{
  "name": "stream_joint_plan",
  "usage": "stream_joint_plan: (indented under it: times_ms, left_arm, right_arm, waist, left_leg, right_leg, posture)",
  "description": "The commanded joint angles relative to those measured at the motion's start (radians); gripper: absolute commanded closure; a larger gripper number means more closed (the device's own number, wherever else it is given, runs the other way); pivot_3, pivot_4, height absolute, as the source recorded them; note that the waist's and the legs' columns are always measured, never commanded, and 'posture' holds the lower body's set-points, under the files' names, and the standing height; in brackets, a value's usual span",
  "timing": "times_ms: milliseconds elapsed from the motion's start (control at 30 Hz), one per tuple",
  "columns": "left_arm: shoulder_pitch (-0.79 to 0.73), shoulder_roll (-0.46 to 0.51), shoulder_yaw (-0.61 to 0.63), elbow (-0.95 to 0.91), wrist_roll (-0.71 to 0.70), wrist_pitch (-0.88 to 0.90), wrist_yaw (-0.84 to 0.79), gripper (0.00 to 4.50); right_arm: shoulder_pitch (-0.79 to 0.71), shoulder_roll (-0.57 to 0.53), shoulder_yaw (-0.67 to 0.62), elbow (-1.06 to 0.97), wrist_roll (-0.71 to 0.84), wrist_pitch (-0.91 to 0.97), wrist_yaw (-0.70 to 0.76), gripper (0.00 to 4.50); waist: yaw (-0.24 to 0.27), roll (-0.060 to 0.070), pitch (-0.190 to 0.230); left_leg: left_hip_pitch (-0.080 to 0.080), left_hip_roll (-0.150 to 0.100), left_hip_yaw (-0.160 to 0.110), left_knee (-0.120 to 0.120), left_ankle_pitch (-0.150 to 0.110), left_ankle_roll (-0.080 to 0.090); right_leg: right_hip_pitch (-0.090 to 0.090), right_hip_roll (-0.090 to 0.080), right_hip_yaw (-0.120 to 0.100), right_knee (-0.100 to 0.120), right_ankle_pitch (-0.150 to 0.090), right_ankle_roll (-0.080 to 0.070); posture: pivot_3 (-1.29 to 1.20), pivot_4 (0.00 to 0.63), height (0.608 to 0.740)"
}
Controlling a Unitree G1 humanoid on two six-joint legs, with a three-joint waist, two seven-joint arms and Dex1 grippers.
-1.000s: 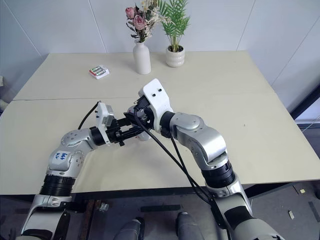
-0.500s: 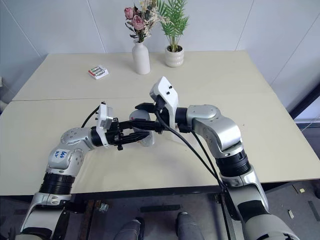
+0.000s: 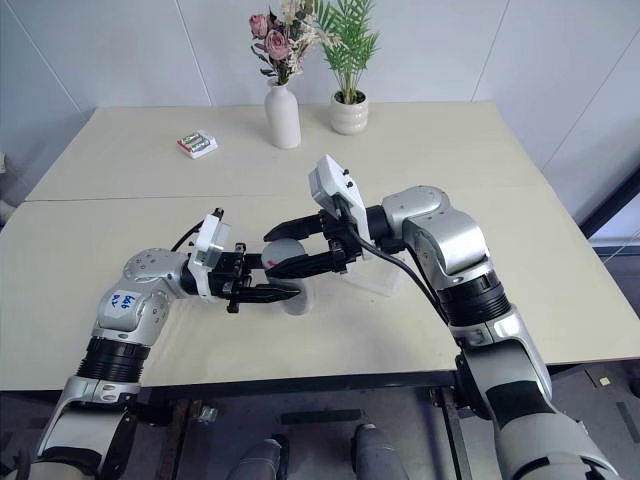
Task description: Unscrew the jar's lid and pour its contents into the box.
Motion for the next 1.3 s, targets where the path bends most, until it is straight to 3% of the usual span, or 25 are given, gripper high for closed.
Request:
stream_joint_plan:
  times_ms: [33,67,267,867,1300]
  left_arm:
    - [-0.014,0.019,0.059,-0.021,-0.028,0.002,0.038,2.52]
    - [-0.011,0.018,0.061,-0.025,-0.029,0.002,0.041,2.52]
    - [0.008,0.024,0.072,-0.053,-0.039,0.012,0.05,2.52]
    - [0.087,0.054,0.081,-0.131,-0.059,0.044,0.078,2.52]
    - [0.066,0.042,0.063,-0.111,-0.05,0.045,0.088,2.52]
  right_arm:
    - [-0.005,0.019,-0.002,-0.032,0.048,-0.005,0.05,1.95]
    - [-0.001,0.019,-0.003,-0.033,0.048,-0.004,0.049,1.95]
    - [0.022,0.015,-0.006,-0.052,0.054,0.017,0.032,0.02]
    - [0.022,0.051,-0.105,-0.028,0.067,-0.085,-0.086,0.02]
    - [0.082,0.127,-0.019,-0.134,0.032,-0.025,-0.235,0.02]
  waist:
    - [0.0,0.0,0.0]
    - [0.001,0.0,0.0]
    - [0.001,0.0,0.0]
    - [0.002,0.0,0.0]
    - [0.001,0.0,0.0]
  left_leg:
    - [0.0,0.0,0.0,0.0,0.0,0.0]
    - [0.0,0.0,0.0,0.0,0.0,0.0]
    - [0.0,0.0,0.0,0.0,0.0,0.0]
    - [0.0,0.0,0.0,0.001,0.0,0.0]
    - [0.0,0.0,0.0,0.001,0.0,0.0]
  right_leg:
    - [0.0,0.0,0.0,0.0,0.0,0.0]
    - [0.0,0.0,0.0,0.0,0.0,0.0]
    - [0.0,0.0,0.0,0.0,0.0,0.0]
    - [0.0,-0.001,0.0,0.001,0.0,0.0]
    - [0.0,0.0,0.0,0.002,0.0,0.0]
  posture:
    - [0.0,0.15,0.74]
    - [0.0,0.15,0.74]
    - [0.0,0.15,0.74]
    - [0.0,0.15,0.74]
    - [0.0,0.15,0.74]
